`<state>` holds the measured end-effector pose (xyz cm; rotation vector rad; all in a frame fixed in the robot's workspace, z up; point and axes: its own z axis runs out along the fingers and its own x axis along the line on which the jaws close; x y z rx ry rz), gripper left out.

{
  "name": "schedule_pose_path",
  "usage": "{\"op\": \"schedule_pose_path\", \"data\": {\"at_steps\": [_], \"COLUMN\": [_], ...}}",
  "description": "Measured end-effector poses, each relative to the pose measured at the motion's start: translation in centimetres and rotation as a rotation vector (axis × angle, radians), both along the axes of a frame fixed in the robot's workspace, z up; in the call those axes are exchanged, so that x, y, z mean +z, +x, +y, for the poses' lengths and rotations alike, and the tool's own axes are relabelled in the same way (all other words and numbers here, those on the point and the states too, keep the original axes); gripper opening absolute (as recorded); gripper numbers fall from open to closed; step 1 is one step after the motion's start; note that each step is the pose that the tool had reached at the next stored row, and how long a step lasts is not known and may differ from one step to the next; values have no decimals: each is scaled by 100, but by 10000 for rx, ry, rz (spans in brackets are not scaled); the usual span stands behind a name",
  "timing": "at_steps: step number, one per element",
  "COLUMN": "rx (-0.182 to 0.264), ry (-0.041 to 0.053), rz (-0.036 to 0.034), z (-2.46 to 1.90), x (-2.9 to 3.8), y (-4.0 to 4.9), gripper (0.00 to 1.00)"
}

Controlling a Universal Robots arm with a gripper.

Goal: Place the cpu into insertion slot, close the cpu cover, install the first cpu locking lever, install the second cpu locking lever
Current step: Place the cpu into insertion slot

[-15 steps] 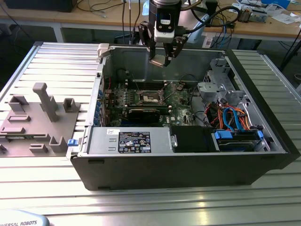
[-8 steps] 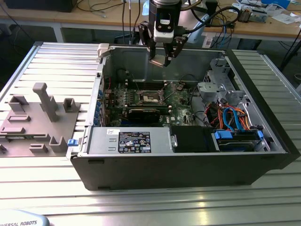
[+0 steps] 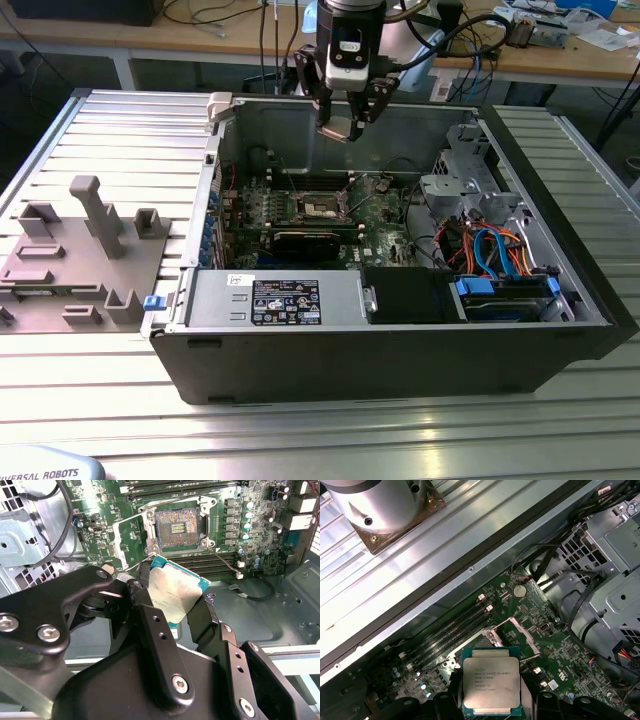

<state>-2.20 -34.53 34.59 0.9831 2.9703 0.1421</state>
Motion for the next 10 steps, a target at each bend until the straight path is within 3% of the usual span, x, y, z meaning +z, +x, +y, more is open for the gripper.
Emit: {"op": "schedule_pose_path", "data": {"at_steps": [10], "rx": [-161], "ry": [0], "rz": [0], "z": [0], "x": [0], "y": [0], "gripper": [54]}}
